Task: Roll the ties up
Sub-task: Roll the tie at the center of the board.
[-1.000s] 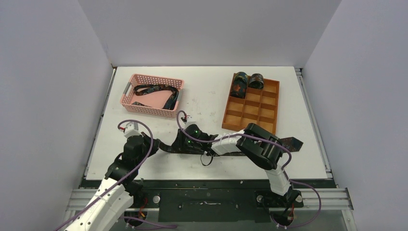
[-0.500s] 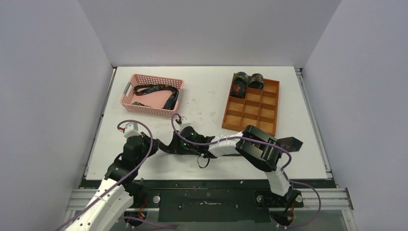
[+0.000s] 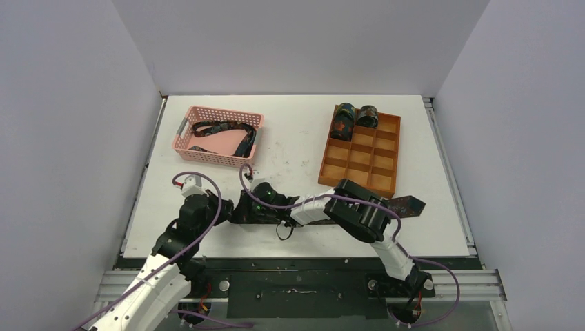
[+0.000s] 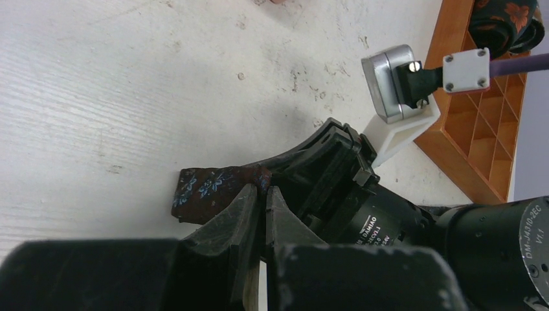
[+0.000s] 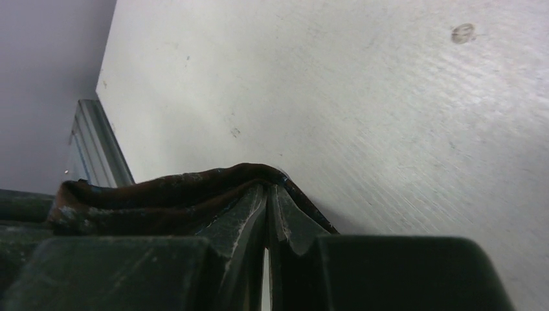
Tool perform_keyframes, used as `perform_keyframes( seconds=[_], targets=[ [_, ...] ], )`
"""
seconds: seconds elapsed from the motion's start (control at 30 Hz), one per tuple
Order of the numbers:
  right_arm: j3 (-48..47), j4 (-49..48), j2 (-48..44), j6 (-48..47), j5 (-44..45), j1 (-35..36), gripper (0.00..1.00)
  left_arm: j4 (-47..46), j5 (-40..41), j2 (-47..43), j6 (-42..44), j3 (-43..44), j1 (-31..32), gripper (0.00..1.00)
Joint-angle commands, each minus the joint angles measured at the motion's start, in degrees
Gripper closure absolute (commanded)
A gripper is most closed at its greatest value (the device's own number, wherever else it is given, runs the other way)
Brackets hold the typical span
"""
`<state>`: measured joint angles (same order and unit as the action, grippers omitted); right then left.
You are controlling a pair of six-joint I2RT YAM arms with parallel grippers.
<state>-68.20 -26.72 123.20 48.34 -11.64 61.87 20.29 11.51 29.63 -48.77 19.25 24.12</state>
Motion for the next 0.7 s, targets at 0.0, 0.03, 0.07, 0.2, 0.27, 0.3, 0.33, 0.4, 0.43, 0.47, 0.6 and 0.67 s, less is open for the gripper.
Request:
perform_keyframes(
  seconds=[0.0,0.03,0.07,0.2,0.27,0.3,0.33,0.4,0.43,0.47,0.6,0.67],
  targets=[
    [-1.48,-7.02,3.81,2.89,-6.96,0.18,0.95,-7.01,-2.47,1.3,-1.73,-0.17,1.47,1.0],
    [-1.13,-8.08,3.84,3.17,-7.22,0.12,0.95,-7.39,-2.52,1.46,-1.5,-0.17,1.65,1.0],
    [-0.38,-9.06,3.49,3.43,-7.18,-0.18,0.95,-7.61,-2.39,1.56,-1.02,-0.11,1.74,1.0],
    [2.6,-10.11,0.58,2.31,-6.25,-1.61,0.95,-5.84,-0.54,1.63,0.76,0.67,1.81,1.0],
    [3.23,-9.54,-0.93,1.63,-5.88,-2.21,0.95,-5.09,0.84,1.58,1.5,0.93,1.81,1.0],
    [3.48,-9.27,-1.7,1.38,-5.78,-2.54,0.95,-4.59,1.63,1.62,1.79,1.17,1.81,1.0],
    [3.66,-8.9,-2.42,1.13,-5.66,-2.76,0.95,-4.3,2.08,1.71,2.06,1.35,1.82,1.0],
    [4.13,-8.28,-3.74,0.62,-5.31,-3.1,0.95,-3.88,2.74,1.88,2.63,1.58,1.83,1.0],
    [4.46,-8.22,-4.29,0.61,-5.18,-3.19,0.95,-3.93,2.85,1.92,2.84,1.47,1.86,1.0],
    [4.88,-8.49,-5.06,0.49,-5.09,-3.26,0.95,-4.13,2.86,1.92,2.81,1.31,1.81,1.0],
    [6.23,-7.86,-7.48,-0.1,-3.83,-3.33,0.95,-4.85,2.65,1.75,2.67,0.47,1.84,1.0],
    [6.88,-7.22,-8.57,-0.3,-3.47,-3.48,0.95,-4.92,2.61,1.88,2.88,0.36,1.81,1.0]
  ],
)
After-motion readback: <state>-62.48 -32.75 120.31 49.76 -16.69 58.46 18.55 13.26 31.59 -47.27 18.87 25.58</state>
